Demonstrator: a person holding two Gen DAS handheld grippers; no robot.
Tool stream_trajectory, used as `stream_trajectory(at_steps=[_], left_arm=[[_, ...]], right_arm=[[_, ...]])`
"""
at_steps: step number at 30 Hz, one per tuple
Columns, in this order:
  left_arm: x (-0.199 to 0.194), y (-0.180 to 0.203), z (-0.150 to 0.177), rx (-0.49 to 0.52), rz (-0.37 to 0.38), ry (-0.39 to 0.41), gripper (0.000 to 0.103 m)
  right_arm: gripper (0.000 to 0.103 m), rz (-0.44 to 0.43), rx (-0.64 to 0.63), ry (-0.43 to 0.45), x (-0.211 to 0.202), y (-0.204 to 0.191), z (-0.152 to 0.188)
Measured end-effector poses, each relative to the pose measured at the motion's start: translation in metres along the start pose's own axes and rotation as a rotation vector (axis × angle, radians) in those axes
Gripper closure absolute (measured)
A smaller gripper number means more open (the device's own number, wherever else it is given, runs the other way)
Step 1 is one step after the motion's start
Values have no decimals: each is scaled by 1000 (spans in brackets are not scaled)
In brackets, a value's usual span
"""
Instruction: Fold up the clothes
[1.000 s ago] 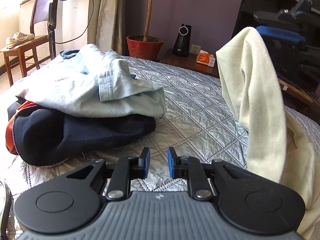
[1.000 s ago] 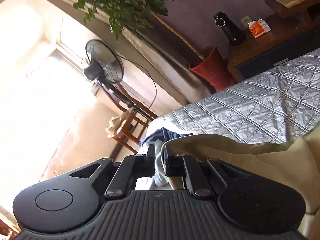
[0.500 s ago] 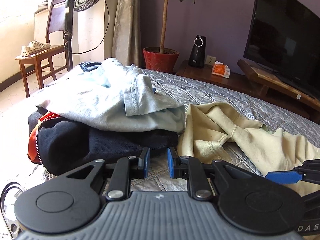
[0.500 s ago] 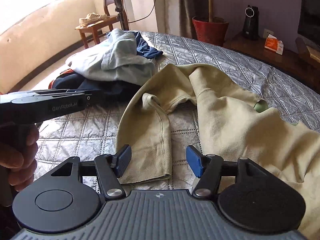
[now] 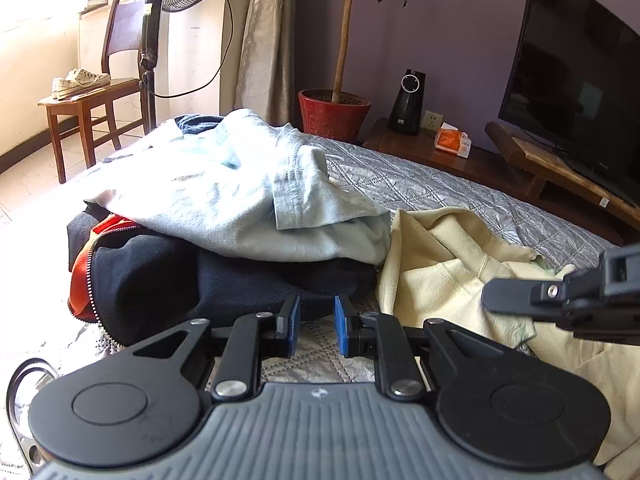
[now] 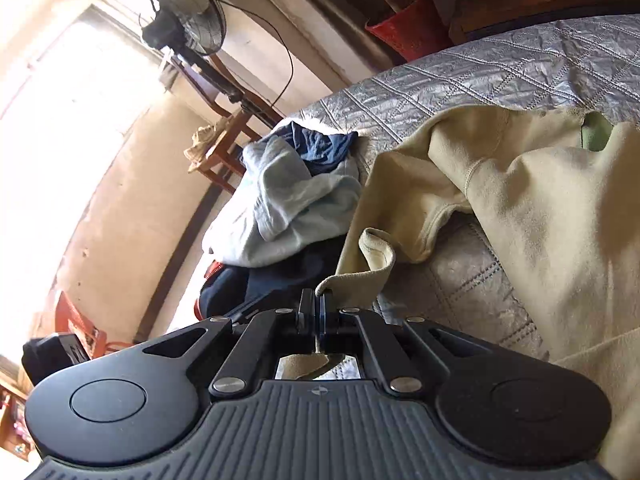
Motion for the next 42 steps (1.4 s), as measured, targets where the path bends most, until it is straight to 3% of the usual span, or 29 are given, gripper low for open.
stream_trajectory(at_steps=[3, 8, 11, 13, 15, 16, 18, 19, 22, 24, 26, 29, 31, 32, 34, 37, 40, 42], left_arm=[[-4, -4, -1, -18, -8, 18, 88], [0, 3, 3, -3, 30, -22, 88], [3, 7, 5, 7, 53, -47, 88], [5, 10, 6, 13, 68, -63, 88], [7, 13, 8, 19, 83, -79, 88], [8, 14, 8, 22, 91, -87, 88], [9, 17, 10, 32, 108, -98, 88], [8, 20, 11, 40, 120, -99, 88], [7, 27, 14, 65, 129, -94, 88], [8, 31, 14, 74, 134, -97, 88], [9, 35, 16, 80, 134, -100, 88], [11, 43, 18, 95, 133, -103, 88], [13, 48, 20, 107, 131, -106, 88], [14, 51, 20, 111, 131, -108, 88], [17, 56, 22, 118, 130, -114, 88], [19, 63, 24, 129, 134, -119, 88], [20, 69, 26, 141, 138, -122, 88], [21, 71, 27, 145, 138, -123, 88]], right_arm=[[101, -156, 111, 165, -15, -14, -39], [100, -211, -6, 158, -2, -79, -76], [77, -239, -83, 146, 7, -119, -98], [71, -137, -154, 7, 20, -126, -80], [67, -50, -215, -14, 8, -117, -57], [66, 23, -241, 21, -9, -106, -45], [44, 184, -291, 109, -48, -84, -20], [41, 272, -276, 145, -70, -66, -8], [47, 550, -183, 234, -137, -2, 29], [55, 739, -132, 241, -164, 35, 48], [61, 873, -149, 191, -174, 63, 68], [57, 849, -337, 105, -155, 55, 94], [47, 846, -565, 26, -128, 34, 112], [34, 845, -633, -10, -117, 27, 118], [27, 839, -739, -82, -97, 17, 130], [31, 826, -897, -190, -65, 2, 147], [49, 959, -1015, -218, -50, 6, 157], [68, 983, -1021, -207, -50, 9, 154]])
Point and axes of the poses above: each gripper's, at about its wrist camera, not at the fingertips, and x roughly the way its jaws point, y to its right, z to its underside, the point moved 2 cm from there along x, roughly the way its jaws point, and after that the axes turned 10 degrees about -y, right-handed, at the moved point
